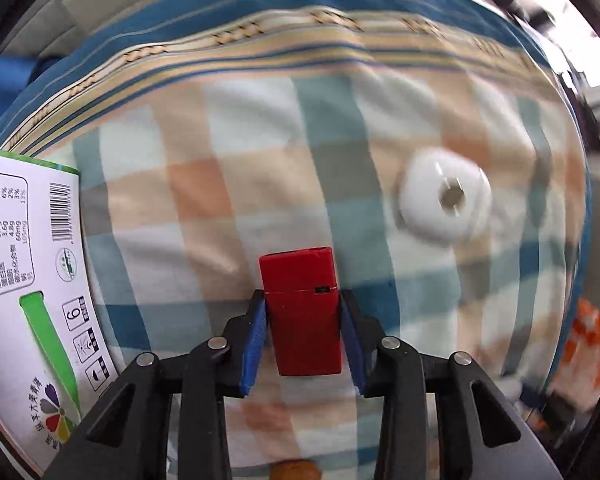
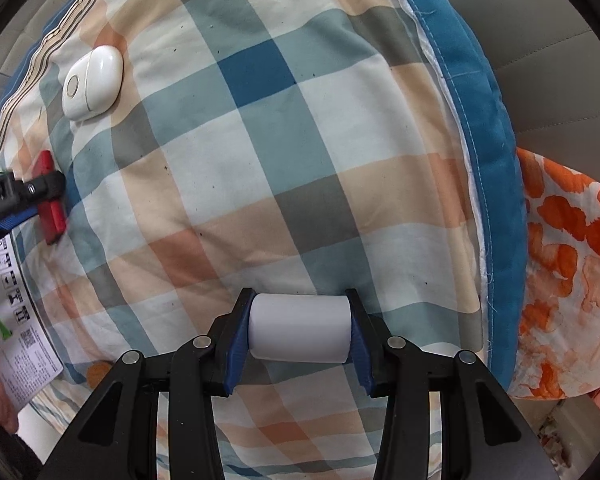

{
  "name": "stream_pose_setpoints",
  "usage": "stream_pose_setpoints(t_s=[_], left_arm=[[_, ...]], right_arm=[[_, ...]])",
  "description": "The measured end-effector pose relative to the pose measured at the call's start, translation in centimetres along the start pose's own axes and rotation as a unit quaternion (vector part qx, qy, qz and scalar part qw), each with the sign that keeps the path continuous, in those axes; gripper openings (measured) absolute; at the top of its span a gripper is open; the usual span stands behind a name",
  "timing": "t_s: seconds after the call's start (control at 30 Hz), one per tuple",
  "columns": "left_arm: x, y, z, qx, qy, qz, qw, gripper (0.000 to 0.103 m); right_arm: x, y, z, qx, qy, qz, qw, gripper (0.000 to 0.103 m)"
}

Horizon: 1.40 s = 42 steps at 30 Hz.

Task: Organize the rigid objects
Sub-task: 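Carry red block and white cup over the box and lower them in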

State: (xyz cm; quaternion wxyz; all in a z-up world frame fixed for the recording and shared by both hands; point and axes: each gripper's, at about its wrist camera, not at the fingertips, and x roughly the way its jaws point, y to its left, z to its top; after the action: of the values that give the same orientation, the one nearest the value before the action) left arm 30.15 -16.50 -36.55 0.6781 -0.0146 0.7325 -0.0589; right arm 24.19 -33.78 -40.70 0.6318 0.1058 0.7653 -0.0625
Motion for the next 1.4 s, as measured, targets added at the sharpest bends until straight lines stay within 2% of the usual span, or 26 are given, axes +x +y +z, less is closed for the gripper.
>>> stream_pose_setpoints(t_s=[0.1, 0.2, 0.27, 0.3, 0.43, 0.53, 0.67, 0.77, 1.07, 1.2, 1.3, 1.4], left_arm=[[0.4, 0.4, -1.9, 0.007, 0.011, -0.011, 0.9999, 0.033], [0.7, 1.0, -2.6, -0.017, 0.018, -0.024, 0.9994, 0.034], [1.4, 3.4, -1.7, -0.024, 0.02, -0.031, 0.9991, 0.04], [0.9, 4.8, -2.3, -0.021, 0.02, -0.027, 0.9992, 0.04], [1.3, 2.5, -1.5, 0.018, 0.012, 0.006, 0.9998, 0.041], [1.1, 0.8, -2.3, 0.042, 0.004, 0.032, 0.9986, 0.033], [0.5, -0.2, -3.4, 0.042, 0.002, 0.02, 0.9989, 0.032], [-1.5, 0.0, -4.5, 0.045, -0.007, 0.004, 0.999, 0.032], [-8.8, 1.9, -7.1, 0.046, -0.062, -0.043, 0.9961, 0.032], [-13.3, 4.7, -7.1, 0.034, -0.095, -0.076, 0.992, 0.032], [-14.8, 7.6, -5.7, 0.022, -0.119, -0.092, 0.9885, 0.032], [-17.2, 11.9, -5.7, 0.003, -0.15, -0.083, 0.9852, 0.032]], right_arm=[[-0.2, -0.3, -0.4, -0.003, 0.002, 0.011, 1.0, 0.046], [-0.3, -0.8, -0.7, 0.006, 0.001, 0.024, 1.0, 0.046], [-0.3, -1.2, -0.6, 0.016, 0.002, 0.033, 0.999, 0.046], [-0.4, -1.3, -0.4, 0.022, 0.004, 0.039, 0.999, 0.047], [-0.4, -2.2, 0.1, 0.035, 0.007, 0.049, 0.998, 0.046], [-0.5, -2.3, 0.1, 0.037, 0.008, 0.043, 0.998, 0.046], [-0.9, -2.0, -0.1, 0.034, 0.013, 0.042, 0.998, 0.046], [-1.8, -1.0, -0.5, 0.031, 0.014, 0.055, 0.998, 0.046], [-6.8, 2.6, -2.2, -0.008, -0.022, 0.059, 0.998, 0.046], [-9.9, 5.4, -3.2, -0.033, -0.044, 0.069, 0.996, 0.046], [-12.4, 8.1, -4.2, -0.054, -0.064, 0.08, 0.993, 0.046], [-15.0, 11.6, -5.5, -0.084, -0.084, 0.096, 0.988, 0.046]])
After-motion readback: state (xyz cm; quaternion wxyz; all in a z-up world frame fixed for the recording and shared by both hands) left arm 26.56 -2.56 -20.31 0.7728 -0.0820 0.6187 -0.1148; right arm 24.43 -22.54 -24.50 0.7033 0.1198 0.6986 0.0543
